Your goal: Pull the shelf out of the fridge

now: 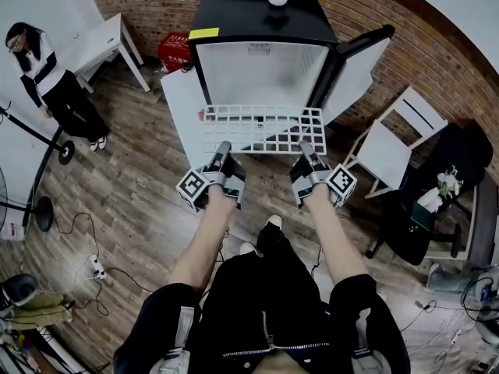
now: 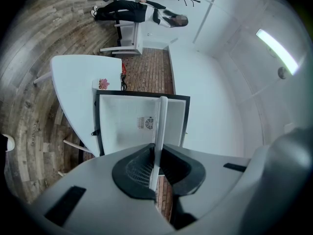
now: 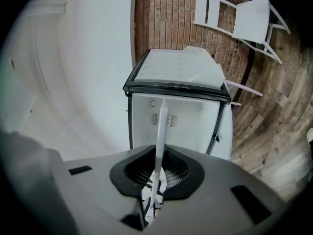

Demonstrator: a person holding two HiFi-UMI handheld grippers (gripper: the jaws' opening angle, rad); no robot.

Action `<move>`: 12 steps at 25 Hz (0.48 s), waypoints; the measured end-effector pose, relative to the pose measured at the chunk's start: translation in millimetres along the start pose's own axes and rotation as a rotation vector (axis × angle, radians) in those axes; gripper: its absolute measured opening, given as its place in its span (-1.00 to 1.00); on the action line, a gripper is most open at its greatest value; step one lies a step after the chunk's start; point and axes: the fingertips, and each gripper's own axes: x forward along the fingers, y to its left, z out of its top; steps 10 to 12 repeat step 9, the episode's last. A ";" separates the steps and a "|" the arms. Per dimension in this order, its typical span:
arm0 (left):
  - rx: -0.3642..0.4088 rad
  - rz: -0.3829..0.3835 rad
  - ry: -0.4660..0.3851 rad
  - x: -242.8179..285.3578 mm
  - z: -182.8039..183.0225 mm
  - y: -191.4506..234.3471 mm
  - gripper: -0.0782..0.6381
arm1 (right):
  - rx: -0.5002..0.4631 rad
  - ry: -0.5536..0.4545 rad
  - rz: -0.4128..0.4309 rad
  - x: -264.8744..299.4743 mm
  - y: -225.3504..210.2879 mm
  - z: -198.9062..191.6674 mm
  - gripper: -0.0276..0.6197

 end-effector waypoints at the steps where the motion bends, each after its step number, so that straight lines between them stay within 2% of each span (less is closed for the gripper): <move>1: -0.001 -0.002 0.001 0.1 0.0 -0.4 -0.68 | 0.001 0.001 0.002 0.3 0.5 -0.3 -0.81; 12: 0.011 -0.004 0.002 -0.6 3.2 2.8 -0.68 | 0.005 0.004 0.004 1.6 -1.6 -2.5 -0.81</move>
